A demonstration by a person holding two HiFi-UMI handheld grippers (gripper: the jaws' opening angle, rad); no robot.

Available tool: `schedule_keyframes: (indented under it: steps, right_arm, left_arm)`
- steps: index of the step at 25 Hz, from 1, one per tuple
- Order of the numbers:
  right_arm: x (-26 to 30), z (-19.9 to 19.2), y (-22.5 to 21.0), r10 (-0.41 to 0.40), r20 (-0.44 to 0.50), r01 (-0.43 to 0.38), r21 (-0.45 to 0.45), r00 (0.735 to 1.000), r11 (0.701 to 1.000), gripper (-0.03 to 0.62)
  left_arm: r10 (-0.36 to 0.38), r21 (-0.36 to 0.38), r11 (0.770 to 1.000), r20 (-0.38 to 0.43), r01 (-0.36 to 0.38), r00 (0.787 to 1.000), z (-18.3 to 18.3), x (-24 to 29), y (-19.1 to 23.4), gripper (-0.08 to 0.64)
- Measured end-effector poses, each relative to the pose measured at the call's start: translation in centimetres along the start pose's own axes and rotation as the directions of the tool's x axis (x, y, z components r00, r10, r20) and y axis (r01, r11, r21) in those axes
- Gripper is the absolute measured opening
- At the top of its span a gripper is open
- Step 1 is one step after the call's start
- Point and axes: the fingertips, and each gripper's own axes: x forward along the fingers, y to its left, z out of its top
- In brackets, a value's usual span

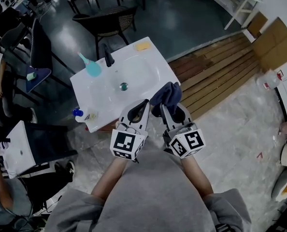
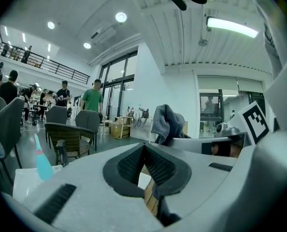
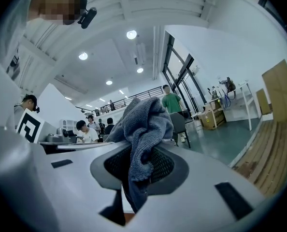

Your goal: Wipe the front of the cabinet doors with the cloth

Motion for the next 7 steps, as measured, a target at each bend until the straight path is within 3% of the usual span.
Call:
schedule_keyframes:
  steps: [7]
  right_arm:
    - [0.45,-0.09,0.03,0.011,-0.003,-0.011,0.000,1.000,1.000,0.075]
  left_arm:
    - [0.019,-0.004,1.000,0.004,-0.019,1.000,-0.03,0.04,0.70,0.008]
